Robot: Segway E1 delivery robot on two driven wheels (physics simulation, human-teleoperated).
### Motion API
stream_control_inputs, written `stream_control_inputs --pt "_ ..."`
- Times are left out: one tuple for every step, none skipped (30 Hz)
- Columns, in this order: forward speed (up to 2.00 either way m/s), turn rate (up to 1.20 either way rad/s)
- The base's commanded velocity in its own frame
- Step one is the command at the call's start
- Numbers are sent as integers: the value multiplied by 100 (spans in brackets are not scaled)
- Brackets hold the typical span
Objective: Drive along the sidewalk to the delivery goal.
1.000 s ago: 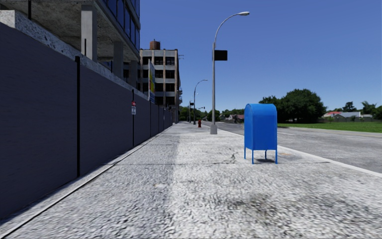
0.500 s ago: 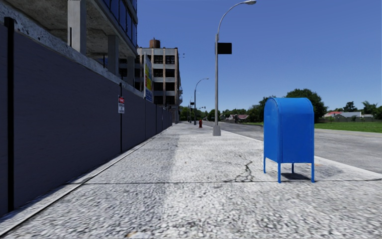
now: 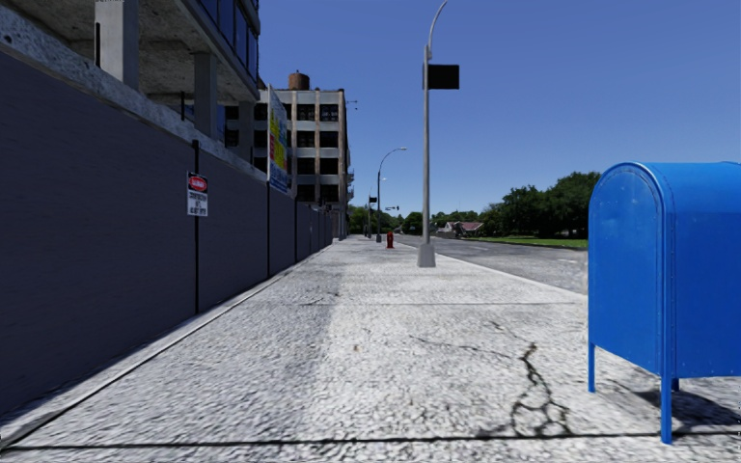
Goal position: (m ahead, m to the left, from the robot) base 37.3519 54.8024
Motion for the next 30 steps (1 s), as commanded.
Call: stream_control_inputs --pt "200 0" --pt "200 0" --pt "200 0" --pt "200 0" --pt "200 0" --pt "200 0" --pt "200 0" --pt "200 0" --pt "200 0" --pt "200 0" --pt "200 0" --pt "200 0" --pt "200 0" --pt "200 0" --pt "200 0" --pt "200 0" --pt "200 0" --pt "200 0" --pt "200 0" --pt "200 0" --pt "200 0" --pt "200 0" --pt "200 0" --pt "200 0" --pt "200 0" --pt "200 0" --pt "200 0" --pt "200 0" --pt "200 0" --pt "200 0"
